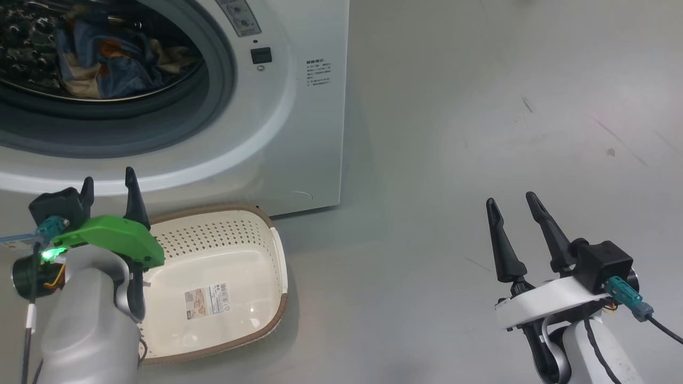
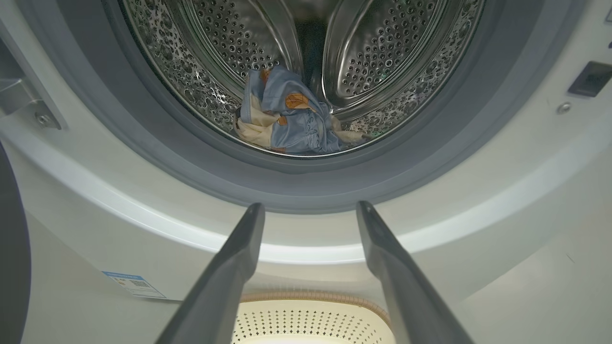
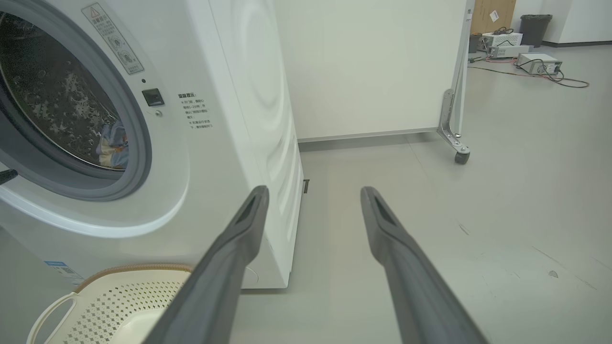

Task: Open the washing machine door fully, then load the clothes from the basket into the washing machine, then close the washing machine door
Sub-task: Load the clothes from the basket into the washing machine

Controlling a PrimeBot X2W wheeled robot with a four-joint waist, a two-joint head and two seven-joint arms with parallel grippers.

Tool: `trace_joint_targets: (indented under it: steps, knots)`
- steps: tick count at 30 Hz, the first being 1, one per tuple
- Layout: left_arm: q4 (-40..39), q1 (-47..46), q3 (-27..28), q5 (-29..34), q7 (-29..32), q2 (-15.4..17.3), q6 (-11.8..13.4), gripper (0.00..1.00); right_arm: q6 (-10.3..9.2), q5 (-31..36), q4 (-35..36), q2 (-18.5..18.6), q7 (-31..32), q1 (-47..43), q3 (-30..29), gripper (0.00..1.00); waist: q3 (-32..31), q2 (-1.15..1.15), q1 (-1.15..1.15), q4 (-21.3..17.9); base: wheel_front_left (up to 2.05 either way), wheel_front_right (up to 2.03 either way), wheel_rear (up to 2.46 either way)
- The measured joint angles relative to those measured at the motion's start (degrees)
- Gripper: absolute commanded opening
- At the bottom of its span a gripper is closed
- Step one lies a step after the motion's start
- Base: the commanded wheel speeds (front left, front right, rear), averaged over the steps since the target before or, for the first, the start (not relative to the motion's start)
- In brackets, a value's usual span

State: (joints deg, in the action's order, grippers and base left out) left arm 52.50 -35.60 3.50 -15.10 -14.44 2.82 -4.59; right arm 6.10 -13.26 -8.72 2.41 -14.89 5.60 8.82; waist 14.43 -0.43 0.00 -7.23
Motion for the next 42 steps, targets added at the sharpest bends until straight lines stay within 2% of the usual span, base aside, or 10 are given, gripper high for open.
trace_joint_targets:
  steps: [12, 27, 42]
  knots:
    - [-12.0, 12.7, -0.4, 1.8, 0.0, -0.8, 0.2, 1.00, 0.36, 0.8, -0.1, 0.0, 0.0, -3.6, -2.2, 1.00, -5.7, 0.00, 0.00, 3.4, 0.00, 0.00, 0.00]
    - [-24.3, 27.4, 0.3, 2.0, 0.0, -0.9, 0.8, 1.00, 0.89, 1.8, -0.5, -0.1, 0.0, -6.9, -1.5, 1.00, -11.2, 0.00, 0.00, 8.6, 0.00, 0.00, 0.00]
    - [-32.8, 35.9, 0.2, 2.0, 0.0, -0.9, 0.8, 1.00, 0.89, 1.8, -0.6, -0.1, 0.0, -7.9, -0.5, 1.00, -13.6, 0.00, 0.00, 9.0, 0.00, 0.00, 0.00]
